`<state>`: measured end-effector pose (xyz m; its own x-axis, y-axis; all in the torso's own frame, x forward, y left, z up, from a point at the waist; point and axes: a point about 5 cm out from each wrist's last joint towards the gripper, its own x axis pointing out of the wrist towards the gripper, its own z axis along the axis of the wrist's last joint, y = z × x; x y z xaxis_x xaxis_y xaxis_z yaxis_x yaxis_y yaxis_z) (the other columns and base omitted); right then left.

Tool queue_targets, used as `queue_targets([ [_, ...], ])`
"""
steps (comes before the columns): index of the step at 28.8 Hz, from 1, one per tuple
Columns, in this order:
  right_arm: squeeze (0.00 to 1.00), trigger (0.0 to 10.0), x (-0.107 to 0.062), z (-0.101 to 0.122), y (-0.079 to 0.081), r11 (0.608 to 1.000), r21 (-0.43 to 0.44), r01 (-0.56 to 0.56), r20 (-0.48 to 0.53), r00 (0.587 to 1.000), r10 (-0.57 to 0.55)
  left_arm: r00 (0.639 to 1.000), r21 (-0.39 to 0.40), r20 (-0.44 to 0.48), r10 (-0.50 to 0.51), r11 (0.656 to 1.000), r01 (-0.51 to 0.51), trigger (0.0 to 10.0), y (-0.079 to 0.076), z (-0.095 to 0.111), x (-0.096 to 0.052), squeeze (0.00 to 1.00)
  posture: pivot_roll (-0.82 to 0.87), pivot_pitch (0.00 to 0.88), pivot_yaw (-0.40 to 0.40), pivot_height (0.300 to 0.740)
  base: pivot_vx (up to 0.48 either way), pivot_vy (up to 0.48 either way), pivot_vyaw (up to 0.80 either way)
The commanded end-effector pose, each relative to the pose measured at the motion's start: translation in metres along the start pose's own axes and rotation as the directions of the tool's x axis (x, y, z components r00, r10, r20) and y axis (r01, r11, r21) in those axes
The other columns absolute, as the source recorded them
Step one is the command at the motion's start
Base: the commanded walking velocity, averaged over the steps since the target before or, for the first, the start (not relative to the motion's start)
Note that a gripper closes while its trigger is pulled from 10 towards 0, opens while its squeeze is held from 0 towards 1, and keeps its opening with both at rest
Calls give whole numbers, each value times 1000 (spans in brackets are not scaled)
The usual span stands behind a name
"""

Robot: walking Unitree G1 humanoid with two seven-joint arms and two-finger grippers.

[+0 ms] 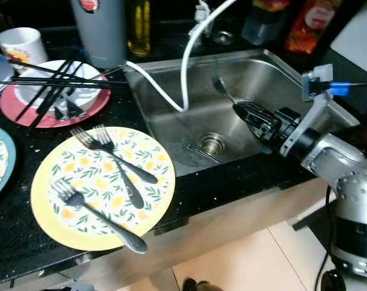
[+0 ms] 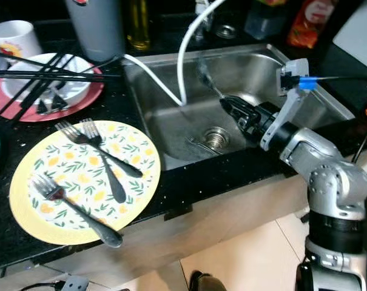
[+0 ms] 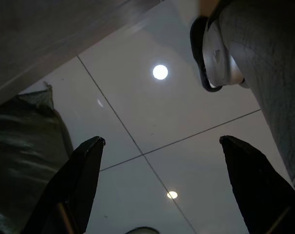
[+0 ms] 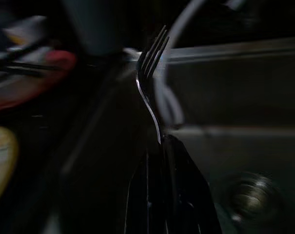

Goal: Kitchen organization

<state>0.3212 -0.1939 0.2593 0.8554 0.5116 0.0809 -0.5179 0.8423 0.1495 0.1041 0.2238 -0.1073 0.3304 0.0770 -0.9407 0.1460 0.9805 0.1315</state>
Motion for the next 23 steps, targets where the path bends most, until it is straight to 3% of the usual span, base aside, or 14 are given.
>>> queue_targets([
  [1,0,10000,0,1,-14,992,-64,109,-12,994,-110,998,17,-18,-68,998,68,10000,-21,-6,1,0,21,138,-92,740,0,0,0],
  [6,0,10000,12,1,-28,959,-149,240,-32,968,-247,995,15,-43,-89,996,90,10000,-26,-14,0,0,16,177,-117,740,0,0,0],
  [7,0,10000,20,-1,-35,931,-218,293,-55,949,-311,993,6,-60,-101,995,102,10000,-28,-19,0,0,18,190,-125,740,0,0,0],
  [10,0,10000,23,-2,-38,910,-271,313,-69,937,-343,992,-1,-68,-105,994,105,10000,-29,-22,-1,0,18,195,-124,740,0,0,0],
  [12,0,10000,33,-5,-46,875,-344,341,-87,916,-391,988,-14,-99,-115,993,115,10000,-32,-32,-2,0,35,211,-121,740,0,0,0],
  [17,0,10000,44,-10,-48,860,-380,339,-100,910,-403,984,-20,-126,-127,992,126,10000,-34,-40,-4,0,48,230,-118,740,0,0,0],
  [18,0,10000,57,-22,-46,861,-389,327,-138,904,-406,979,-25,-151,-138,990,136,10000,-36,-49,-6,0,56,250,-124,740,0,0,0],
  [21,0,10000,61,-28,-46,857,-398,327,-159,896,-415,977,-29,-160,-142,990,139,10000,-37,-52,-7,0,63,262,-129,740,0,0,0],
  [22,0,10000,67,-40,-48,831,-442,338,-200,866,-459,975,-36,-171,-143,990,139,10000,-37,-57,-8,0,72,276,-133,740,0,0,0],
  [23,0,10000,67,-40,-48,831,-442,338,-200,866,-459,975,-36,-171,-143,990,139,10000,-37,-57,-8,0,72,276,-133,740,0,0,0],
])
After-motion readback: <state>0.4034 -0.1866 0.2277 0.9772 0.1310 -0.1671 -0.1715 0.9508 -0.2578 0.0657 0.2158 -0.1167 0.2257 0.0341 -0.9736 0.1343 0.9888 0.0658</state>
